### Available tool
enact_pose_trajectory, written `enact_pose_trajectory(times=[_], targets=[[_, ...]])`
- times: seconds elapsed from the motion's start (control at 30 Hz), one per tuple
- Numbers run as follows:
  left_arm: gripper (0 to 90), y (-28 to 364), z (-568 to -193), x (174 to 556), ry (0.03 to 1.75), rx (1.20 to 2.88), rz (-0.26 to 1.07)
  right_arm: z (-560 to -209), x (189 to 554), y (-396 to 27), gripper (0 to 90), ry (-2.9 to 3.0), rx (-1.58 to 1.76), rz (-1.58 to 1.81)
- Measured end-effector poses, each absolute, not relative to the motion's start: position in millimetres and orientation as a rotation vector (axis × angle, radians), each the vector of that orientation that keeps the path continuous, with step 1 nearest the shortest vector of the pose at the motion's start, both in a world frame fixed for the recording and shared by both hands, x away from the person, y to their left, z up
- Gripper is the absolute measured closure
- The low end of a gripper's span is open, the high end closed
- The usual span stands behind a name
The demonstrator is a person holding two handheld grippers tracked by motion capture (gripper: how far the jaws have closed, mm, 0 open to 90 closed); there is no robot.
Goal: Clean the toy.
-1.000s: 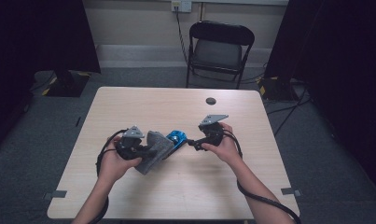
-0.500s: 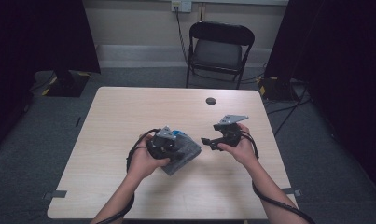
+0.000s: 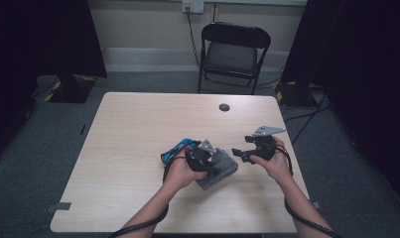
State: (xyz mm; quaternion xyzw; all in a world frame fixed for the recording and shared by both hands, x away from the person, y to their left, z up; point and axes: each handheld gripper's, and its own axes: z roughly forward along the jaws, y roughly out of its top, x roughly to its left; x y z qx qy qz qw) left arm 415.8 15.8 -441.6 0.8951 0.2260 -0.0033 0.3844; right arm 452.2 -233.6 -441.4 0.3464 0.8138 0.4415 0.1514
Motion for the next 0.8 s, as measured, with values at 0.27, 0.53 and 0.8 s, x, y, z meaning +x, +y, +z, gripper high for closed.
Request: enact_pose_trajectory(times=[0.27, 0.53, 0.8], targets=[[73.2, -13.5, -459.7, 419.4, 0.516, 2.315, -0.014, -441.5, 445.7, -257.7, 18.5, 2.281, 1.056, 1.274], [56.7, -18.8, -468.3, 411.2, 0.533, 2.295, 0.007, -435.6, 439.8, -253.8, 20.5, 2.288, 1.018, 1.305], [47.5, 2.3, -458.2, 385.9, 0.539, 2.249, 0.046, -439.5, 430.8, -232.3, 26.1, 2.365, 0.928, 1.335]])
